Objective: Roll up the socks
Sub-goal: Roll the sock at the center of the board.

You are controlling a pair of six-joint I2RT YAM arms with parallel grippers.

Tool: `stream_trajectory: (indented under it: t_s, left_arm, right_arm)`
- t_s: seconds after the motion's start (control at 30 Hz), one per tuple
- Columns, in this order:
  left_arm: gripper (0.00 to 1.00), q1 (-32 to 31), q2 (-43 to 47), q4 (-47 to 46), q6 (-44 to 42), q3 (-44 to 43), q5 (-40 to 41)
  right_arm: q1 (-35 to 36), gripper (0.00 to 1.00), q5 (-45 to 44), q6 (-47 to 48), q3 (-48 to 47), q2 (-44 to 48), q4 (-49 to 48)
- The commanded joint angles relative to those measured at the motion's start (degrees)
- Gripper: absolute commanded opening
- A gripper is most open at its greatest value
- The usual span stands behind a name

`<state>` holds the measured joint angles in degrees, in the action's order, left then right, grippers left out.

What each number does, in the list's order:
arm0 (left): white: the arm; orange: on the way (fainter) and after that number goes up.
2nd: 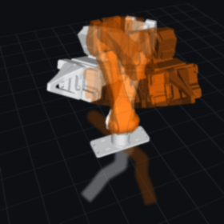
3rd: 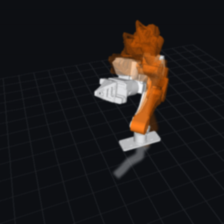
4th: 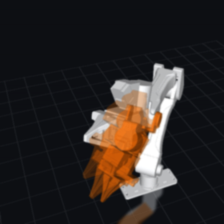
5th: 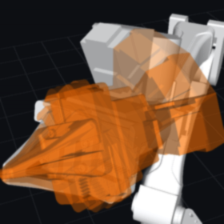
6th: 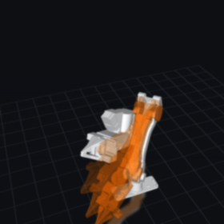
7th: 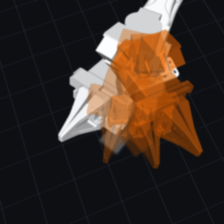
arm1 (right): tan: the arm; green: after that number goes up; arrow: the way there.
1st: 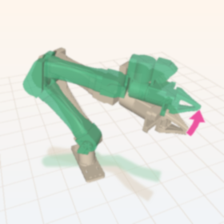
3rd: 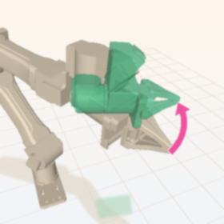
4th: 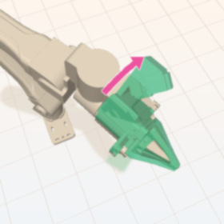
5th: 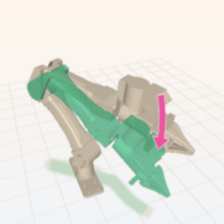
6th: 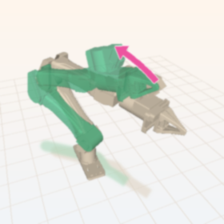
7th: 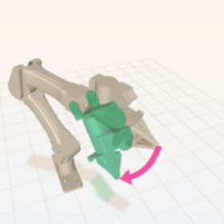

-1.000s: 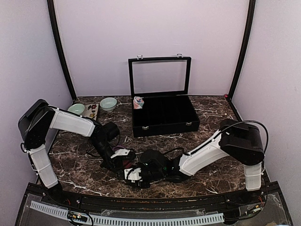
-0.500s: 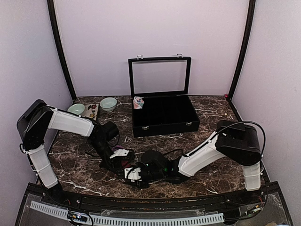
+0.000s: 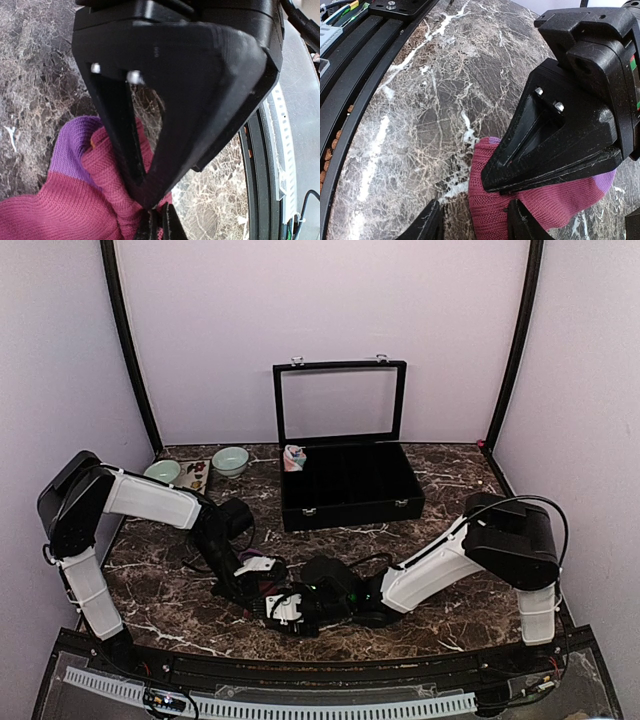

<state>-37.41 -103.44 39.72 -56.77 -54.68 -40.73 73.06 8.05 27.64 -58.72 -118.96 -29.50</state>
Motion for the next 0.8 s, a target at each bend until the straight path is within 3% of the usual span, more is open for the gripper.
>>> stream_trajectory:
  t_s: [0.0, 0.33, 0.43, 0.67, 0.77]
  left_arm:
    - [0.01, -0.4, -4.5, 4.3, -1.1, 3.5, 13.5]
    - [0.01, -0.5, -3.1, 3.4, -1.4, 4.7, 13.1]
    - [0.07, -0.6, -2.4, 2.4, -0.8, 5.2, 12.6]
    - [0.37, 0.6, 2.3, 3.7, -0.1, 5.3, 11.1]
    - [0.55, 3.1, 5.8, 4.7, -0.7, 6.3, 9.4]
  right_arm:
    - [-0.9, 0.45, -2.9, 0.3, -0.6, -0.4, 4.1]
    - [-0.9, 0.42, -2.4, 0.9, -3.3, -4.4, 8.4]
    - [-1.4, 0.40, -2.6, -0.1, -2.2, -6.3, 7.7]
    - [-2.0, 0.33, -1.4, -2.1, -2.5, -11.1, 10.6]
    - [-2.5, 0.31, -0.4, -3.8, -2.0, -12.0, 11.4]
